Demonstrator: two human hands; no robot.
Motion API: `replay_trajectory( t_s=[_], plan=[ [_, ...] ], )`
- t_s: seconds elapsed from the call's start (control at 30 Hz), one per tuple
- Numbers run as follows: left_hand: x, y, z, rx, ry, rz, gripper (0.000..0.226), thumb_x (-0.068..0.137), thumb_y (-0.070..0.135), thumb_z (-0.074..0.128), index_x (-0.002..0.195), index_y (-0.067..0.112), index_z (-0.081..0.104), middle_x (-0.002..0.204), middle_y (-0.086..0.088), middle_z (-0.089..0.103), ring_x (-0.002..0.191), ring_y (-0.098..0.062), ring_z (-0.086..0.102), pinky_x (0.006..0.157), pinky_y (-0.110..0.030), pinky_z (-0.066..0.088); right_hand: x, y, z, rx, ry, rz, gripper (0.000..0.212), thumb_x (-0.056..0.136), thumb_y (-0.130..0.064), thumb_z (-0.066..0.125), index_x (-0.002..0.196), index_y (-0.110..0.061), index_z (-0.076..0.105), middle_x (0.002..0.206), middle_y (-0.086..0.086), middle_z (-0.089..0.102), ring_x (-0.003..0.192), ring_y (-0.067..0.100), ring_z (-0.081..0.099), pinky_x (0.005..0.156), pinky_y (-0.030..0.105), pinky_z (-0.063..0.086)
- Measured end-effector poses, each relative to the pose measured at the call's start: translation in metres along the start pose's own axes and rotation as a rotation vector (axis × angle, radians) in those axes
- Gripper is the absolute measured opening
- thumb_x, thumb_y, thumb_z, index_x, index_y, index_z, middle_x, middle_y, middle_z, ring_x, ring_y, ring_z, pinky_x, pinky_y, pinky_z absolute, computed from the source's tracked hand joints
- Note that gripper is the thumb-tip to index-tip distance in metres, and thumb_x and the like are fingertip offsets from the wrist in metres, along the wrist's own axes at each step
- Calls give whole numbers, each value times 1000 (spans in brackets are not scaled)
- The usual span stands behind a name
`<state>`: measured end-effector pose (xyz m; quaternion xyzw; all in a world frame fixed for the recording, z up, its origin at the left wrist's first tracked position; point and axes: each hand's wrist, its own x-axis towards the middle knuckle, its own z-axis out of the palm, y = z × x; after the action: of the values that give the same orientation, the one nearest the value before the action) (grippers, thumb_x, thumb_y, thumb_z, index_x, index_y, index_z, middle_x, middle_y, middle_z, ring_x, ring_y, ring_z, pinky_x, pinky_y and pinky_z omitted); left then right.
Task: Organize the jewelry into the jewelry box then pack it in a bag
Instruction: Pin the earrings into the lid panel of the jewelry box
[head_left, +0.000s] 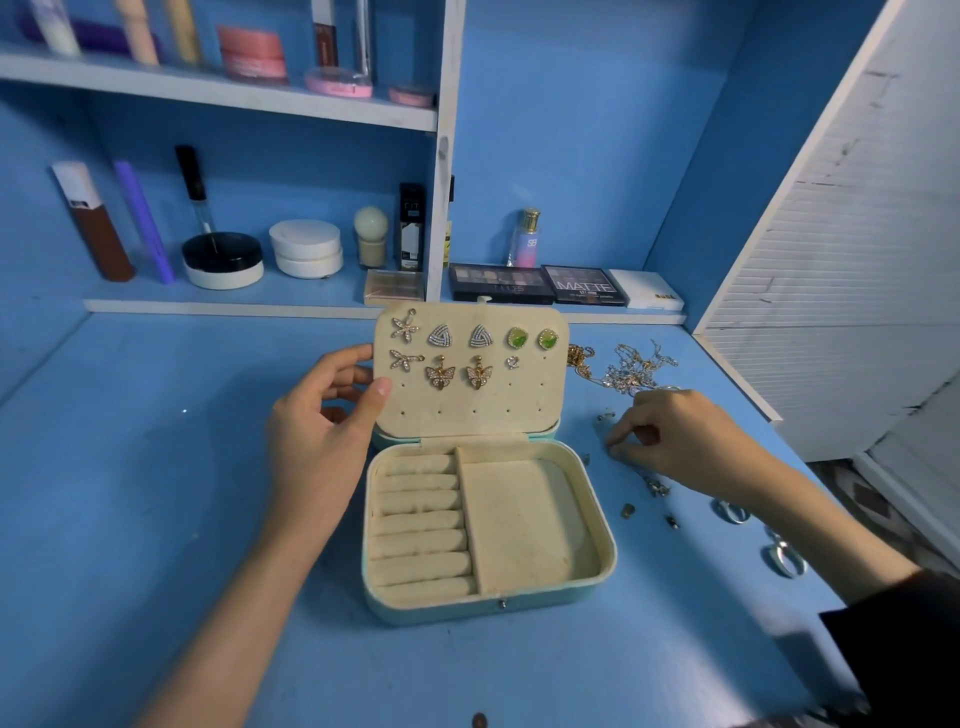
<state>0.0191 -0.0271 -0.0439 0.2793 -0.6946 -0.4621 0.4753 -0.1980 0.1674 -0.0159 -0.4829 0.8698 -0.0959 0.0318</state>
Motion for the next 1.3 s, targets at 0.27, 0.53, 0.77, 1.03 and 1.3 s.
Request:
replay_trajectory(
  t_s=[0.27,0.53,0.77,1.03,1.3],
  plan=[
    [-1,2,0,4,-2,-9,30,85,9,67,95,37,61,84,18,64,74,6,58,68,-9,46,7,-8,-7,151,163,-37,15,85,-13,65,76,-26,64,70,-9,58,62,10,50,63,30,46],
    [-3,5,-1,0,2,-7,34,85,9,67,91,42,60,82,18,64,74,5,58,67,-10,46,21,-60,-38,414,480,-272,5,90,-11,60,87,-14,63,88,-5,62,81,3,52,71,8,39],
    [-8,16,-4,64,-3,-33,25,82,27,66,98,44,59,91,26,64,91,0,57,76,-15,44,29,-78,-35,405,298,-366,6,96,-12,49,93,-14,54,102,1,65,83,5,51,69,9,37],
    [-59,93,40,-653,-201,-503,30,75,11,67,104,18,67,101,5,73,103,-8,64,85,-24,45,16,-80,-44,388,292,-392,13,96,-10,49,88,-20,46,105,2,68,78,-5,55,59,6,35],
    [-57,104,58,-1257,-50,-1017,22,94,10,46,107,6,63,119,-11,66,118,-21,55,107,-40,37,0,-80,-45,322,314,-413,11,96,-11,50,88,-18,46,107,1,66,70,-14,51,59,3,34]
  ],
)
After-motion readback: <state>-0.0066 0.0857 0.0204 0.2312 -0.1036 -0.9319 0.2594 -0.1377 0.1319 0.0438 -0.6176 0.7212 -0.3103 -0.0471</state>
